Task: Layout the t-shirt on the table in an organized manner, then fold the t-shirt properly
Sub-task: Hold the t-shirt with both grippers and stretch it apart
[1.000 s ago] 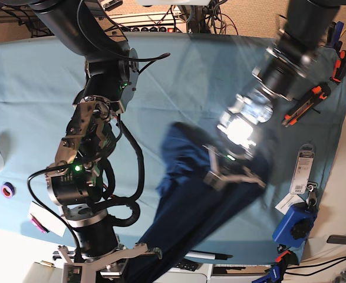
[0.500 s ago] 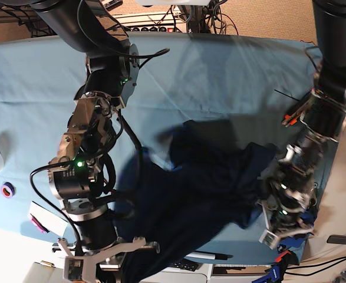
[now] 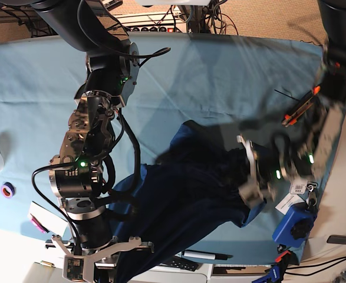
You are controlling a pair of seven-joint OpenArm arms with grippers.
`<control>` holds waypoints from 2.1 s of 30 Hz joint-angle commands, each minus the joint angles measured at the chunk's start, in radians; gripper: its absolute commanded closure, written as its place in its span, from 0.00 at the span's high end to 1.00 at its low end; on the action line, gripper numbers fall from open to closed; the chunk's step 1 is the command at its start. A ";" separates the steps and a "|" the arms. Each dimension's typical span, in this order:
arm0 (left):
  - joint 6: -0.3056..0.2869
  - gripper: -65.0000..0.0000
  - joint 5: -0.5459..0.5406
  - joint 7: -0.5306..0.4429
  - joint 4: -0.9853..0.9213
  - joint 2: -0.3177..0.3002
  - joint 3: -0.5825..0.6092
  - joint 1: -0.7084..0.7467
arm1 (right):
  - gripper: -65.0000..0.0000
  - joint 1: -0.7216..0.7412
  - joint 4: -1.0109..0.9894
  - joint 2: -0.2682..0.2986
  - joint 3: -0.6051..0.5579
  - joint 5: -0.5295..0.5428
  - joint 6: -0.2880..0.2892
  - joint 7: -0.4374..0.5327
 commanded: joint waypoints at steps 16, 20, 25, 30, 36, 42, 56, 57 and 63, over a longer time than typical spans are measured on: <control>0.203 0.63 0.470 -0.247 0.037 0.274 -0.009 0.190 | 0.00 0.033 0.014 -0.005 0.001 0.001 -0.005 0.037; 0.180 0.62 0.424 -0.214 0.037 0.319 0.000 0.199 | 0.00 0.033 0.014 -0.005 0.001 0.001 -0.005 0.036; 0.293 0.62 0.435 -0.213 0.037 0.356 0.000 0.178 | 0.00 0.032 0.010 -0.005 0.001 0.001 -0.005 0.035; 0.235 0.62 0.351 -0.200 0.037 0.394 0.000 0.188 | 0.00 0.032 0.010 -0.005 0.001 0.001 -0.005 0.035; 0.227 0.54 0.354 -0.180 0.037 0.444 0.000 0.188 | 0.00 0.032 0.010 -0.005 0.001 0.001 -0.005 0.035; 0.228 0.54 0.335 -0.185 0.035 0.443 0.027 0.202 | 0.00 0.028 0.010 -0.005 0.001 0.001 -0.005 0.036; 0.399 0.54 0.559 -0.357 -0.226 0.564 0.155 0.101 | 0.00 0.027 0.010 -0.005 0.001 0.001 -0.006 0.035; 0.423 0.54 0.559 -0.357 -0.245 0.571 0.154 0.085 | 0.00 0.027 0.010 -0.005 0.001 0.000 -0.006 0.034; 0.500 0.55 0.590 -0.307 -0.274 0.574 0.154 0.038 | 0.00 0.027 0.010 -0.005 0.001 0.000 -0.010 0.033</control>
